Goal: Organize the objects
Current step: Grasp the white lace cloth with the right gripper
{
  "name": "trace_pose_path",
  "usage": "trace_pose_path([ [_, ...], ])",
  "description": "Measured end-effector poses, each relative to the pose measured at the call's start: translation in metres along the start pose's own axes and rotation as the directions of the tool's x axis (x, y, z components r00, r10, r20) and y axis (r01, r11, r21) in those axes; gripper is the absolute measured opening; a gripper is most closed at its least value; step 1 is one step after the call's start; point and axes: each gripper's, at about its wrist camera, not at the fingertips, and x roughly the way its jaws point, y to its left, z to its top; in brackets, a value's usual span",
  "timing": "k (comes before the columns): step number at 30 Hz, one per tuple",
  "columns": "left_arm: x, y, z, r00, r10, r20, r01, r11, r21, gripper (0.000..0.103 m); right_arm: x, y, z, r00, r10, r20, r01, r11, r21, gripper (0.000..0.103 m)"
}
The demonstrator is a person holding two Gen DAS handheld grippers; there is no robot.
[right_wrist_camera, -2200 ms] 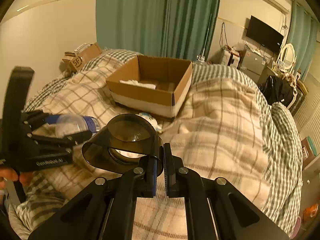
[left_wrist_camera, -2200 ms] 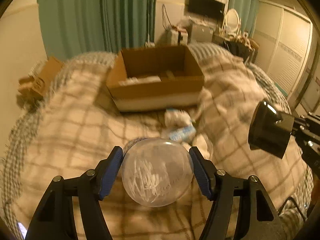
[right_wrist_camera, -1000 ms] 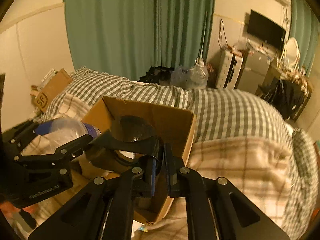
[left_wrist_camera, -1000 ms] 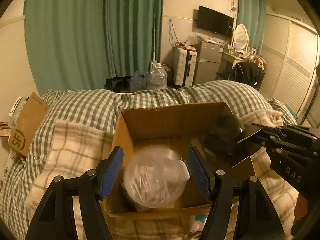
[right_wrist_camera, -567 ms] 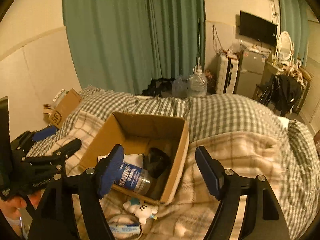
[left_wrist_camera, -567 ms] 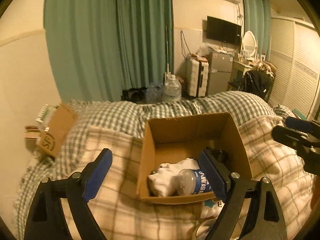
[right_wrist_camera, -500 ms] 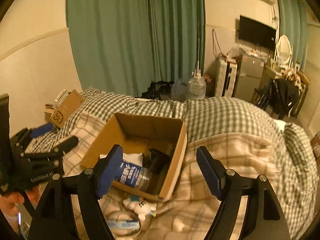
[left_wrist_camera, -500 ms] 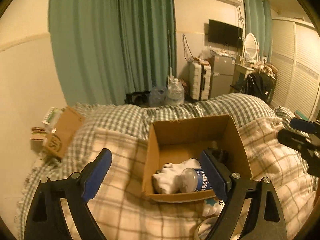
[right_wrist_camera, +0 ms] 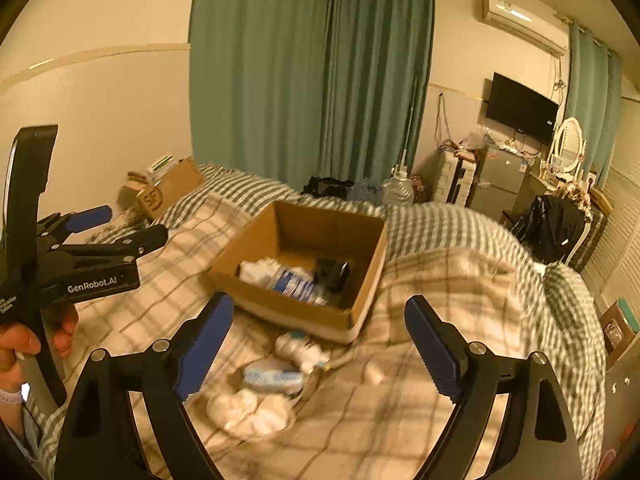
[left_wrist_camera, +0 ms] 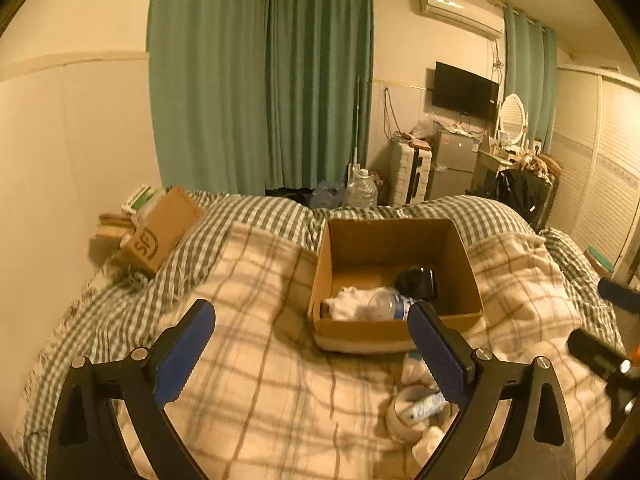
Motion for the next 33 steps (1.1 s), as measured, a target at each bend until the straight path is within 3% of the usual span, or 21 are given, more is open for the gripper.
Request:
trace_pose_path([
  [6, -0.007, 0.01, -0.028, 0.999, 0.032, 0.022, -0.031, 0.999, -0.03, 0.1, 0.023, 0.015, -0.03, 0.997, 0.004, -0.081, -0.003, 1.0, 0.007, 0.088],
  [10, 0.001, 0.013, -0.04, 0.999, 0.04, 0.007, -0.04, 0.999, -0.022, 0.1, 0.041, 0.019, -0.048, 0.991, -0.017, -0.135, 0.017, 1.0, -0.001, 0.088],
  [16, 0.012, 0.014, -0.051, 0.999, 0.038, -0.018, -0.039, 0.999, -0.017, 0.1, 0.066, 0.03, -0.072, 0.973, 0.011, -0.233, -0.018, 1.0, -0.026, 0.088],
  [21, 0.017, 0.016, -0.06, 0.998, 0.049, -0.03, -0.049, 0.999, -0.023, 0.1, 0.087, 0.043, -0.089, 0.946, 0.055, -0.32, -0.074, 0.996, -0.048, 0.088],
  [28, 0.02, 0.017, -0.065, 0.998, -0.025, -0.055, 0.02, 0.996, -0.084, 0.1, 0.113, 0.05, -0.107, 0.9, 0.103, -0.424, -0.133, 0.99, -0.041, 0.088],
  [31, 0.021, 0.01, -0.066, 0.997, -0.01, -0.07, 0.007, 0.999, -0.045, 0.1, 0.124, 0.051, -0.114, 0.877, 0.12, -0.466, -0.154, 0.987, -0.036, 0.074],
  [33, 0.022, 0.003, -0.067, 0.998, 0.004, -0.07, -0.004, 1.0, -0.007, 0.1, 0.13, 0.05, -0.118, 0.86, 0.135, -0.492, -0.167, 0.986, -0.021, 0.049],
])
